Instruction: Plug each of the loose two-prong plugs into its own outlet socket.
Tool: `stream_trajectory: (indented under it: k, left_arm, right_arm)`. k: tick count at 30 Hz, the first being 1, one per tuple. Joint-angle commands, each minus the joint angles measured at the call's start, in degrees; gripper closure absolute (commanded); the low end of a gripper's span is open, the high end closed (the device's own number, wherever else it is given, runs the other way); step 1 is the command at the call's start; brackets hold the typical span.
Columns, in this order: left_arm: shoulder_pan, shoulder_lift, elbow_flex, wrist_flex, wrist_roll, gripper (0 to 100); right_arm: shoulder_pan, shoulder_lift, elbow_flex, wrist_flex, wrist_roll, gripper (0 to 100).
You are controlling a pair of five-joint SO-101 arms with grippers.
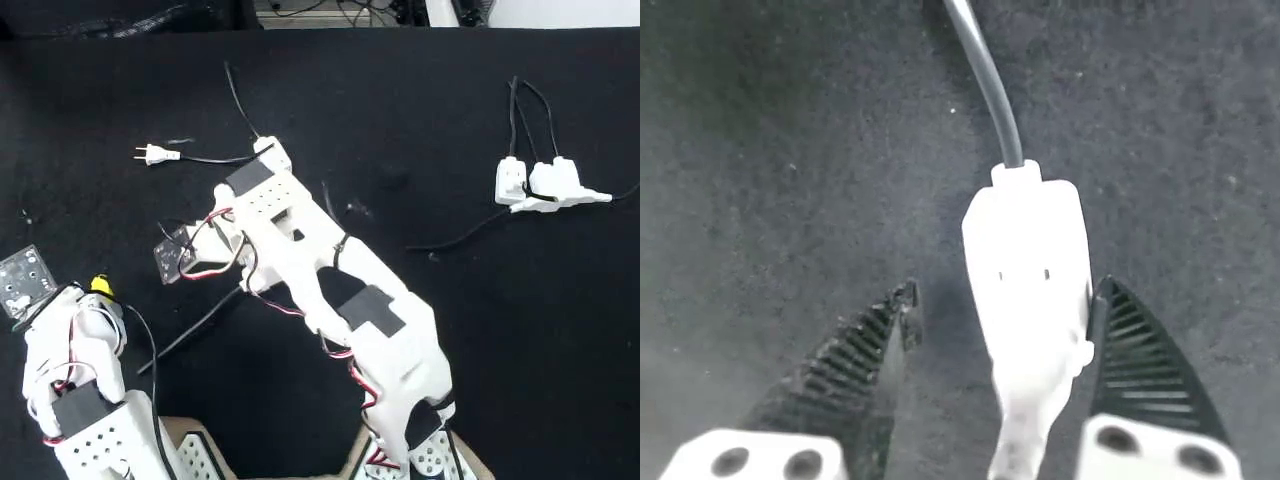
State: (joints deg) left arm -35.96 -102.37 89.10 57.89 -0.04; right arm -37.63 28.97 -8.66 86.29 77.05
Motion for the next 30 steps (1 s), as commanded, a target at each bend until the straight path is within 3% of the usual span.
stream_trajectory:
  k: [1,9,15,18,21,30]
  left_arm:
    - [-0.7,-0.3,-3.7,-1.1,0.5,81]
    - [0.0,-0.3,-3.7,-1.1,0.5,81]
    - [2.1,-0.3,-3.7,-0.8,0.4,81]
    - [2.1,-0.3,-3.7,-0.8,0.4,81]
    - [2.1,-0.3,-3.6,-0.8,0.4,81]
    - [2.2,-0.3,-3.6,-0.7,0.4,81]
  right_arm:
    - [0.5,-0.7,2.7,-4.7,0.5,74.0]
    - [4.0,-4.2,11.3,-14.4,0.5,74.4]
    - [4.7,-4.5,12.1,-14.9,0.2,74.4]
    - [4.7,-4.5,11.8,-15.2,-2.6,78.9]
    - [4.7,-5.1,11.6,-16.5,-5.5,97.7]
    - [11.7,-16.6,10.4,-16.0,-22.9,98.8]
